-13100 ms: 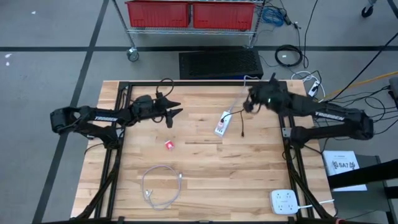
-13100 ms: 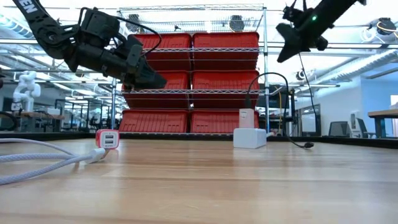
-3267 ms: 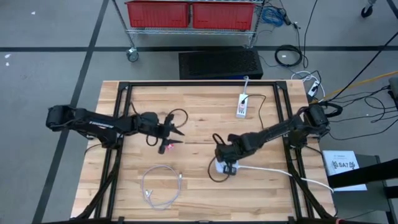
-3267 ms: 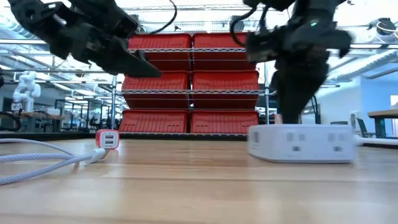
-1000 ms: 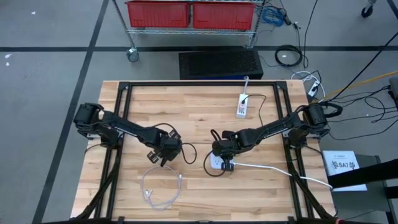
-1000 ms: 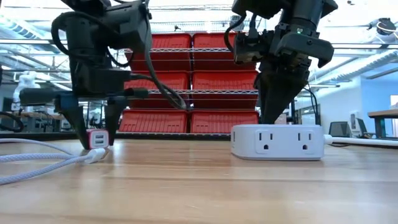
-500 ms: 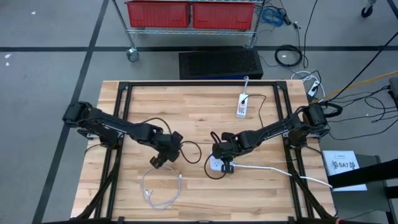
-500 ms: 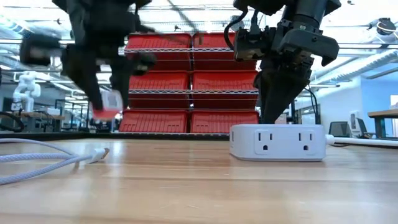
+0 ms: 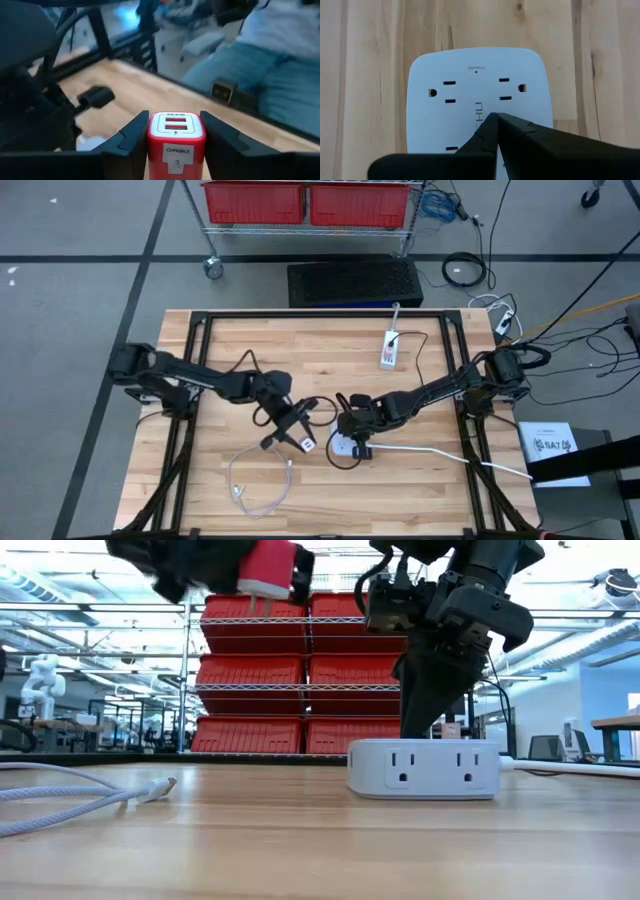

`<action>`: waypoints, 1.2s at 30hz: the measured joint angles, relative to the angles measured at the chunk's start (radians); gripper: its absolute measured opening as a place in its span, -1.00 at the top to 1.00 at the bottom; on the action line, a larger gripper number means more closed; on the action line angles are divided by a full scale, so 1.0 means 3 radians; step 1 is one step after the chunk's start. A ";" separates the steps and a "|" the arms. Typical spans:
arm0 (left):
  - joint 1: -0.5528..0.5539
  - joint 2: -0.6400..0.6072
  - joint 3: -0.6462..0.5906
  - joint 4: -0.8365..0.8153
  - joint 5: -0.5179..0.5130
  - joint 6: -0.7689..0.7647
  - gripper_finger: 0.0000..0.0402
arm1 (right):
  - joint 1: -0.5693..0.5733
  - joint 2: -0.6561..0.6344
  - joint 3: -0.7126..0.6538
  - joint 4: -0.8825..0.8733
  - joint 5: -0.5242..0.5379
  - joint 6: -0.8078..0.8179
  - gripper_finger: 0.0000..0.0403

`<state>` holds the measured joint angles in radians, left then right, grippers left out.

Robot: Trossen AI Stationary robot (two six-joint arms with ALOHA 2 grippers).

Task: Insert USB
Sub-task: Insert the orange charger adapter into the center white square outlet extension

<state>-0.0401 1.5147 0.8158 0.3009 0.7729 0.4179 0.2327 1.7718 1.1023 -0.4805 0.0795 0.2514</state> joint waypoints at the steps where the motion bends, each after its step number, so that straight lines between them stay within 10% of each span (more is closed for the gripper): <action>1: 0.0033 0.0086 -0.0027 0.0208 0.0101 -0.0057 0.25 | 0.0008 0.0000 0.0001 0.0000 0.0018 0.0021 1.00; 9: 0.0180 0.0808 -0.0070 0.1318 0.0319 -0.0413 0.25 | 0.0020 -0.0015 -0.0001 -0.0007 0.0181 0.0128 1.00; 20: 0.0236 0.1518 0.0058 0.1887 -0.0612 -0.0680 0.25 | 0.0058 -0.0017 -0.0004 0.0086 0.0213 0.0242 1.00; 36: 0.0030 0.1520 0.0075 0.1891 -0.1580 -0.1023 0.25 | 0.0105 -0.0020 -0.0004 0.0020 0.0451 0.0537 1.00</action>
<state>-0.0310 1.9705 0.8384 0.8682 0.2989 0.1109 0.2641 1.7657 1.1011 -0.4744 0.2148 0.4123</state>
